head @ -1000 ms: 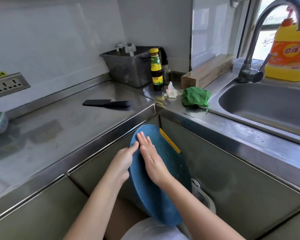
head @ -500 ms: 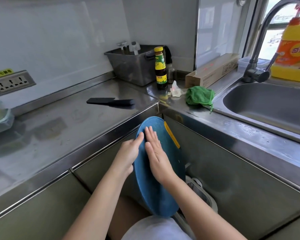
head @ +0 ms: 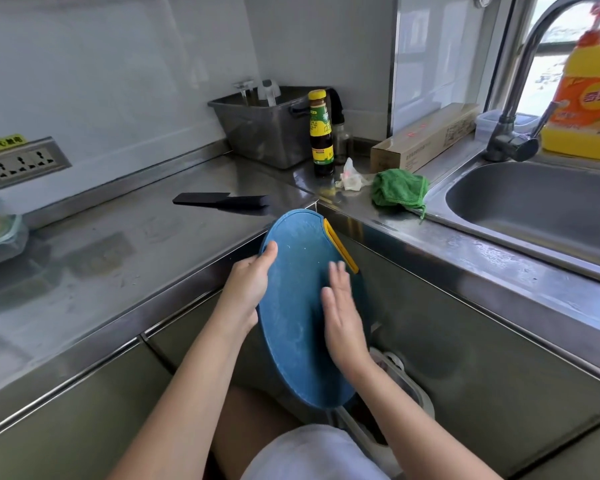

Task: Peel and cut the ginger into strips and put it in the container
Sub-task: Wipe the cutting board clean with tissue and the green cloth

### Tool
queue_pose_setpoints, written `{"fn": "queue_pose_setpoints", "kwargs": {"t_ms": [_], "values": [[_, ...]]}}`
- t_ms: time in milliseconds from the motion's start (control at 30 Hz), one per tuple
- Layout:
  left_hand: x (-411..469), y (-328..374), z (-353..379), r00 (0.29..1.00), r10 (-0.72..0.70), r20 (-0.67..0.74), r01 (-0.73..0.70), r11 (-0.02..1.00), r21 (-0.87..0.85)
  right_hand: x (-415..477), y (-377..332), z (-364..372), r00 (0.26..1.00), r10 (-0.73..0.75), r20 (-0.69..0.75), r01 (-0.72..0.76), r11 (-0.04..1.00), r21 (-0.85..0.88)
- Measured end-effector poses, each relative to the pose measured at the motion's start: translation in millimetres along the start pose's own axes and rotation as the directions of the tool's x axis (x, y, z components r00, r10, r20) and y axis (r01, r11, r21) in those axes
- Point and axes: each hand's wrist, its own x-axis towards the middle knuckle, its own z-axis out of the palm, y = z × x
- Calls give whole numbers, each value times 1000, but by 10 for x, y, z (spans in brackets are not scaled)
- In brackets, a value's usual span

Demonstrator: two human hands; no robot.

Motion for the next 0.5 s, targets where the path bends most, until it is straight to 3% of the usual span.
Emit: {"fn": "queue_pose_setpoints", "kwargs": {"t_ms": [67, 100, 167, 233, 267, 300, 433, 500], "values": [[4, 8, 8, 1000, 10, -19, -10, 1000, -15, -41, -52, 51, 987, -134, 91, 136, 991, -16], [10, 22, -8, 999, 19, -36, -19, 1000, -14, -68, 42, 72, 993, -103, 65, 103, 995, 5], [14, 71, -59, 996, 41, -76, -43, 999, -24, -102, 326, 51, 973, 215, -83, -206, 973, 107], [15, 132, -134, 990, 64, -123, -70, 996, -45, -165, 584, -37, 781, 618, -91, -601, 783, 162], [11, 167, -175, 987, 75, -146, -83, 995, -54, -213, 657, -92, 711, 700, -61, -694, 713, 101], [14, 194, -224, 983, 79, -164, -90, 994, -60, -247, 680, -142, 703, 710, -37, -710, 704, 14], [13, 236, -369, 980, 58, -188, -75, 994, -83, -137, 501, -260, 860, 488, -150, -510, 824, -247], [-4, 237, -442, 978, 52, -202, -74, 992, -104, -32, 384, -306, 898, 410, -156, -439, 822, -364]]}}
